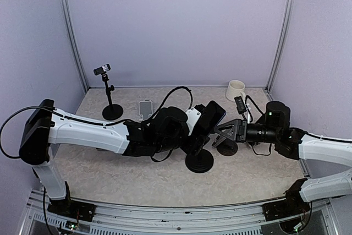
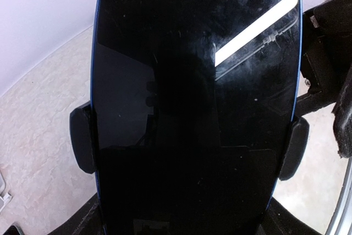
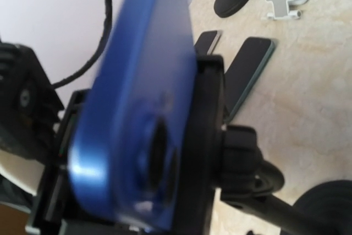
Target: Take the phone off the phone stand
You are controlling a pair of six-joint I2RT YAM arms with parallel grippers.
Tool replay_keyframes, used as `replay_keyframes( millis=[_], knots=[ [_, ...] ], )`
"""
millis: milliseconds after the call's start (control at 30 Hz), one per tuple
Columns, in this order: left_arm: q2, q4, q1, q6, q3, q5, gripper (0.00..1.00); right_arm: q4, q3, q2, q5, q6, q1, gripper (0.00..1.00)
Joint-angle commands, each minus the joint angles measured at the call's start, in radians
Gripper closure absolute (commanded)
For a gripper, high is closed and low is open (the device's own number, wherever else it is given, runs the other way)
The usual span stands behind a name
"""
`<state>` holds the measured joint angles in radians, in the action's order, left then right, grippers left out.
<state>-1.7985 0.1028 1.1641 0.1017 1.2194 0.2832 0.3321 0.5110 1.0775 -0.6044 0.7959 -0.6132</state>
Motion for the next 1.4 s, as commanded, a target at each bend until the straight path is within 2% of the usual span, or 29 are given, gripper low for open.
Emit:
replay_keyframes(
  millis=[0, 333, 667, 1000, 1233, 1367],
  knots=[
    [-0.005, 0.03, -0.001, 0.003, 0.052, 0.045, 0.6, 0.05, -0.007, 0.012, 0.043, 0.023, -0.017, 0.5],
    [-0.023, 0.011, 0.002, -0.008, 0.075, 0.071, 0.62, 0.041, 0.003, 0.041, 0.038, 0.034, -0.031, 0.61],
    [-0.031, -0.005, 0.0, 0.0, 0.081, 0.11, 0.62, 0.015, -0.001, 0.021, 0.051, 0.026, -0.031, 0.8],
    [-0.016, -0.001, -0.048, 0.066, 0.05, 0.118, 0.64, -0.023, -0.001, 0.0, 0.06, 0.002, -0.031, 0.89],
    [-0.019, -0.037, -0.075, 0.112, 0.048, 0.189, 0.65, -0.036, 0.0, -0.001, 0.05, -0.008, -0.031, 1.0],
    [-0.02, -0.054, -0.087, 0.136, 0.047, 0.219, 0.66, -0.048, -0.002, -0.009, 0.042, -0.014, -0.031, 1.0]
  ],
)
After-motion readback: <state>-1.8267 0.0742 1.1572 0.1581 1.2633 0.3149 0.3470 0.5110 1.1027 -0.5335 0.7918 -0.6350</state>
